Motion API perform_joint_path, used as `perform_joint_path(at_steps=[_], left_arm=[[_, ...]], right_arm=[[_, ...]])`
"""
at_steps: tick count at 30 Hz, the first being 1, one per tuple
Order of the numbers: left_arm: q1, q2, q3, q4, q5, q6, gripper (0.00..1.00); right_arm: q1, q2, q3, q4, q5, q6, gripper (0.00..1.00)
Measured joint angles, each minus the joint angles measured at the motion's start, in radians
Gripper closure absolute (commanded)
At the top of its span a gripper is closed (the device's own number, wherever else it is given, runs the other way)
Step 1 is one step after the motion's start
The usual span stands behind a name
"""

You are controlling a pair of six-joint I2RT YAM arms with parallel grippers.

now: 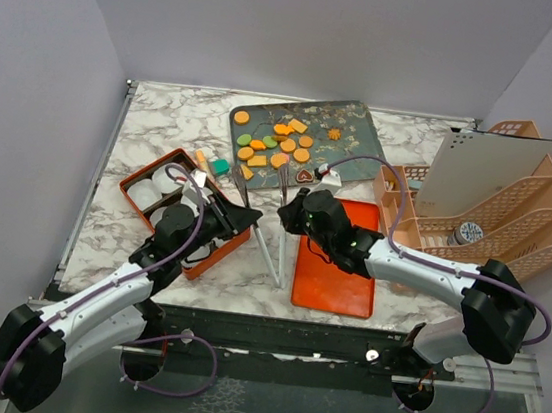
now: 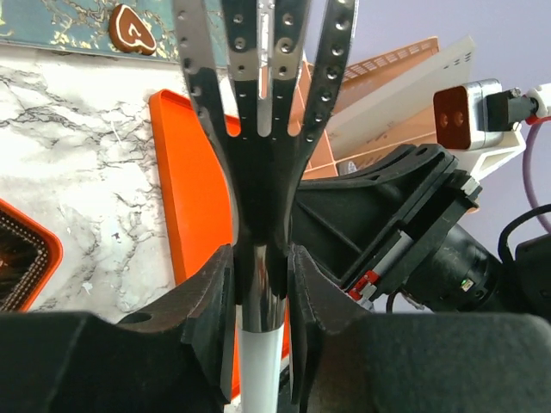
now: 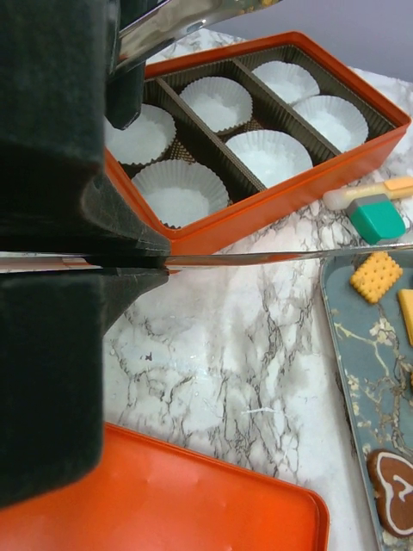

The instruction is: Pack the cookies

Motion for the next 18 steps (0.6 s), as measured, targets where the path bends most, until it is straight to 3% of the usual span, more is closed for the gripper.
perform_joint_path(at_steps=[3,13,16,18], left_arm=[[-0.002,-0.023,-0.022,0.01,-0.026,-0.037,0.99],[-0.005,-0.08,-0.084,0.011,-0.148,-0.16,1.0],[-0.005,-0.087,-0.092,0.011,-0.179,-0.2,1.0],[-0.005,-0.094,-0.098,0.011,-0.2,-0.229,1.0]], right_arm=[[0.0,0.0,-0.009,0.026,-0.014,-0.018,0.71],[0.0,-0.072,-0.074,0.163,-0.103,-0.13,0.1],[0.0,-0.103,-0.1,0.192,-0.144,-0.187,0.01],[0.0,-0.119,-0.117,0.209,-0.174,-0.224,0.0]])
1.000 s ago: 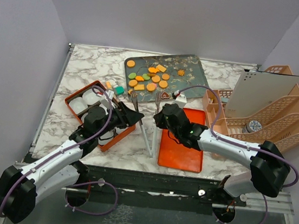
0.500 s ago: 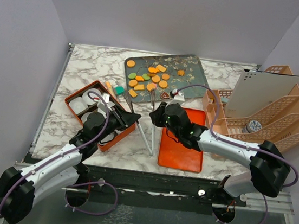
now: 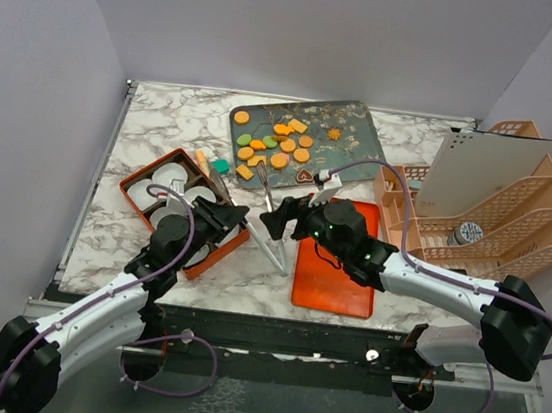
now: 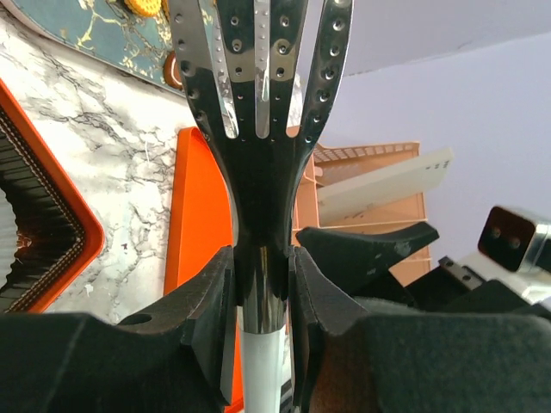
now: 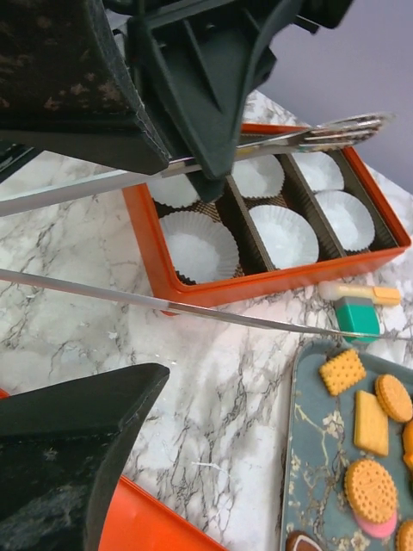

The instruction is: Pack the cookies

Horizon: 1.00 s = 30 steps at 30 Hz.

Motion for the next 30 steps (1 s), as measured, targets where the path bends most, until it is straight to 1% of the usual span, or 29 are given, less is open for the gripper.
perform_joint_path(at_steps=[7,14,23,30], left_arm=[[0.0,-0.031,-0.003,0.0,-0.044,-0.072,1.0],[0.0,-0.042,-0.008,-0.001,-0.057,-0.114,1.0],[0.0,-0.04,-0.014,-0.006,-0.06,-0.154,1.0],[0.0,-0.029,-0.014,-0.006,-0.063,-0.177,1.0]], right_arm=[[0.0,-0.044,-0.077,0.026,-0.121,-0.1,0.0],[0.0,-0.046,-0.082,0.048,-0.183,-0.154,0.0],[0.019,0.0,-0.03,0.04,-0.239,-0.19,0.0],[0.032,0.039,0.04,-0.041,-0.223,-0.185,0.0]])
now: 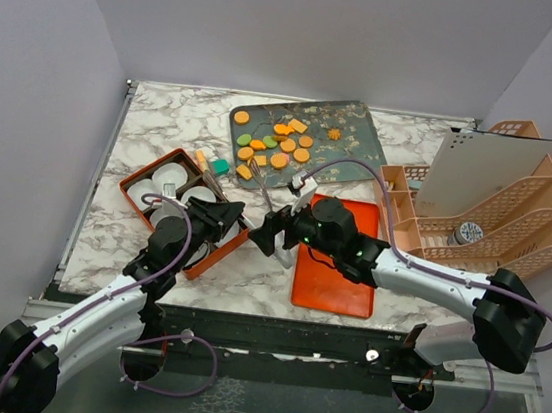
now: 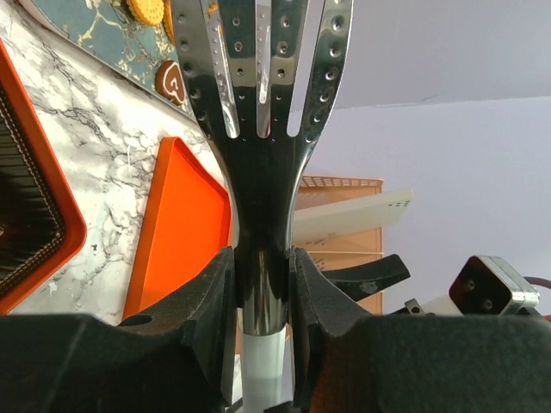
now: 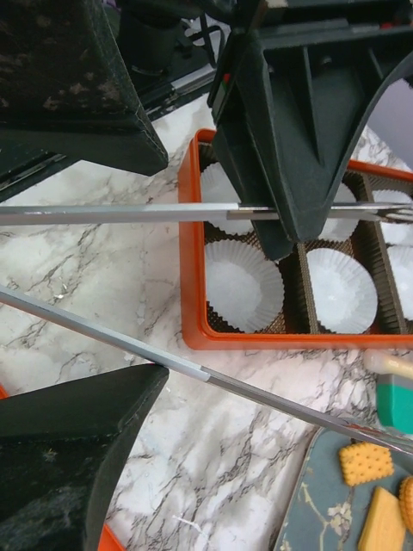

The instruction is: Pack the cookies

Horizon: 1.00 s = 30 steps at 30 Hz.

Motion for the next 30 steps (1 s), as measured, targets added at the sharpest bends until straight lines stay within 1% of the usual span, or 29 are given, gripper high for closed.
perform_joint_path(at_steps=[9,21,26,30], left_arm=[[0.0,0.0,-0.001,0.0,0.0,-0.037,1.0],[0.0,0.01,-0.001,0.006,0.003,-0.057,1.0],[0.0,0.013,-0.001,0.007,0.003,-0.058,1.0],[-0.001,0.013,-0.001,0.006,0.003,-0.057,1.0]], right_arm=[[0.001,0.073,0.077,-0.095,0.016,0.011,0.01],[0.006,0.124,0.146,-0.16,0.026,0.013,0.04],[0.006,0.156,0.172,-0.175,0.029,0.005,0.09],[0.006,0.162,0.175,-0.185,0.037,-0.005,0.18]])
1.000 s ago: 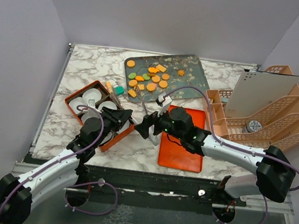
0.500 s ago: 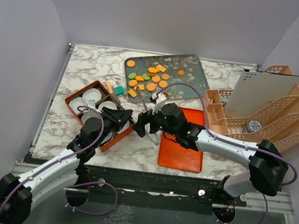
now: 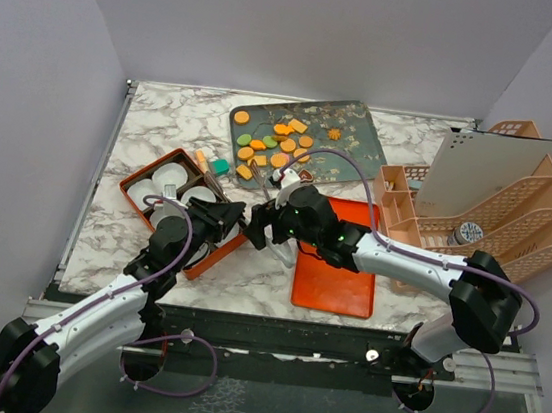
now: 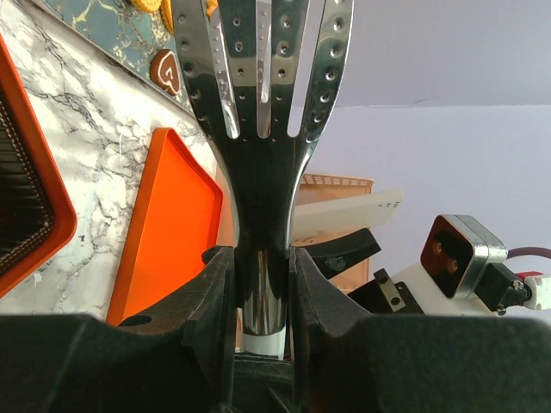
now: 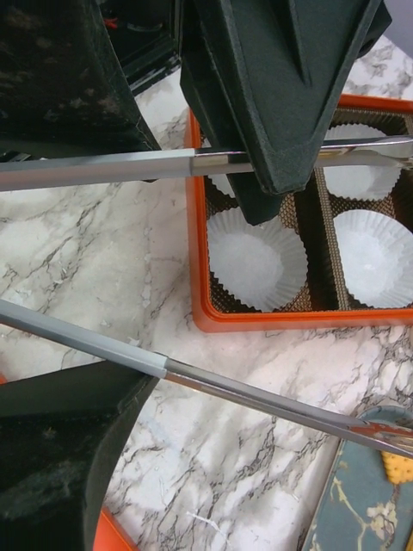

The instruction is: Pack the cookies

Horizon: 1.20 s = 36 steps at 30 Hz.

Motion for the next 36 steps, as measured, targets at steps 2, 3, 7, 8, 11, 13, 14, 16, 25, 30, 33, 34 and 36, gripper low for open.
perform_joint_path(at_steps=[2,3,7,8,11,13,14,16,25,30,33,34,36], left_arm=[[-0.001,0.0,0.0,0.0,0.001,0.0,0.94],[-0.001,0.0,-0.001,0.0,0.003,0.0,0.89],[-0.001,-0.001,-0.011,0.005,0.007,-0.003,0.69],[-0.001,-0.005,-0.018,0.009,0.008,-0.005,0.64],[-0.006,-0.015,-0.038,0.021,0.008,-0.012,0.52],[-0.006,-0.023,-0.052,0.024,0.008,-0.013,0.45],[-0.006,-0.025,-0.055,0.025,0.008,-0.013,0.43],[-0.006,-0.026,-0.057,0.024,0.008,-0.012,0.37],[-0.006,-0.027,-0.051,0.014,0.002,0.021,0.28],[-0.006,-0.022,-0.029,0.001,-0.012,0.05,0.28],[-0.006,-0.012,-0.007,0.001,-0.019,0.066,0.27],[-0.006,-0.006,0.0,0.002,-0.019,0.07,0.26],[-0.006,0.011,0.015,0.001,-0.019,0.077,0.24]], right_arm=[[0.0,0.0,0.001,-0.005,0.007,-0.006,0.24],[0.001,0.0,0.002,-0.007,0.009,-0.007,0.26],[0.007,0.0,0.002,-0.014,0.018,-0.016,0.36],[0.008,0.0,0.002,-0.015,0.018,-0.021,0.38],[0.019,-0.004,0.002,-0.025,0.019,-0.035,0.44],[0.019,-0.012,0.002,-0.034,0.024,-0.045,0.46],[0.018,-0.015,0.002,-0.038,0.028,-0.05,0.47],[0.018,-0.022,0.002,-0.04,0.035,-0.06,0.47],[0.017,-0.042,0.002,-0.041,0.038,-0.105,0.5],[0.017,-0.042,0.002,-0.053,0.025,-0.135,0.5],[0.017,-0.042,0.002,-0.072,0.004,-0.148,0.5],[0.017,-0.042,0.002,-0.078,-0.004,-0.151,0.5],[0.017,-0.042,0.002,-0.09,-0.018,-0.157,0.5]])
